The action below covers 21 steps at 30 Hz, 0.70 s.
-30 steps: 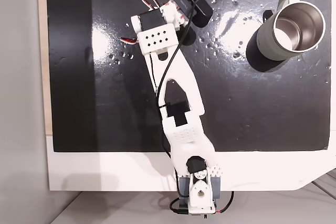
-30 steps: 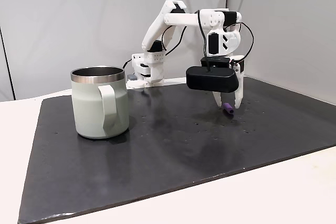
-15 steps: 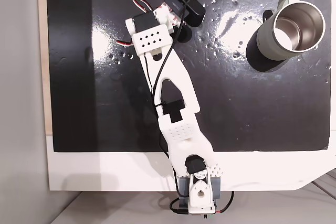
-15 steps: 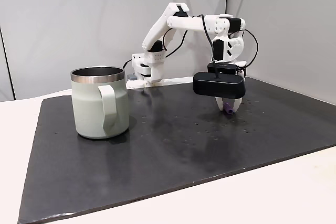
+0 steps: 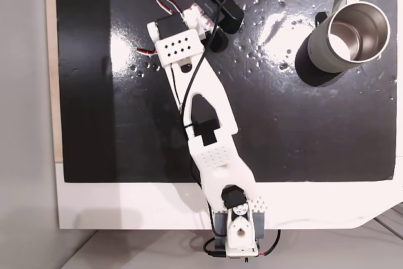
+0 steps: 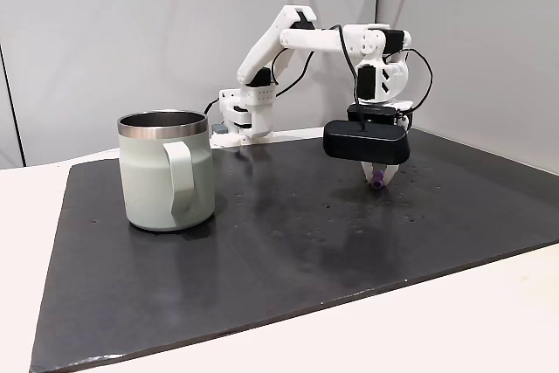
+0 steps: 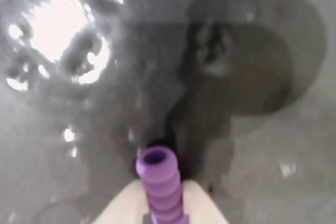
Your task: Grasp a pengrip and put it in the cup.
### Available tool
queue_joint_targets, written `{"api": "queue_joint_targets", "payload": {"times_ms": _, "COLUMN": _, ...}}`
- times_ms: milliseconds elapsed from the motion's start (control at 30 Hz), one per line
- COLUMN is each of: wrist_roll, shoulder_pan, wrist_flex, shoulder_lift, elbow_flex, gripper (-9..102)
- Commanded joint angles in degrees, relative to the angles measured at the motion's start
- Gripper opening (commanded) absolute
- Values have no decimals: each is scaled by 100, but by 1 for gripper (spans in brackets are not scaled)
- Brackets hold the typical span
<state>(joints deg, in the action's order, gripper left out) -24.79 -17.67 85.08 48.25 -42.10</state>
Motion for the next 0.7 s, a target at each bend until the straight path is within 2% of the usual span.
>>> {"api": "queue_joint_targets", "payload": {"times_ms": 0, "wrist_roll": 325, "shoulder_pan": 229, "wrist_flex": 527, "shoulder_lift": 545, "elbow_flex": 1222, "gripper": 0}}
{"api": "queue_joint_targets", "payload": {"times_ms": 200, "wrist_roll": 940, "shoulder_pan": 896, "wrist_flex": 1811, "shoulder_lift": 378, "elbow_flex": 3744, "gripper": 0}}
{"api": "queue_joint_targets", "payload": {"times_ms": 433, "wrist_roll": 1143, "shoulder_pan": 2109, "wrist_flex": 1819, "shoulder_lift": 1591, "elbow_flex": 3480, "gripper": 0}}
{"api": "queue_joint_targets", "payload": {"times_ms": 667, "wrist_roll": 932, "shoulder_pan": 3542, "wrist_flex": 1793, "shoulder_lift": 1863, "elbow_flex": 3524, "gripper": 0}}
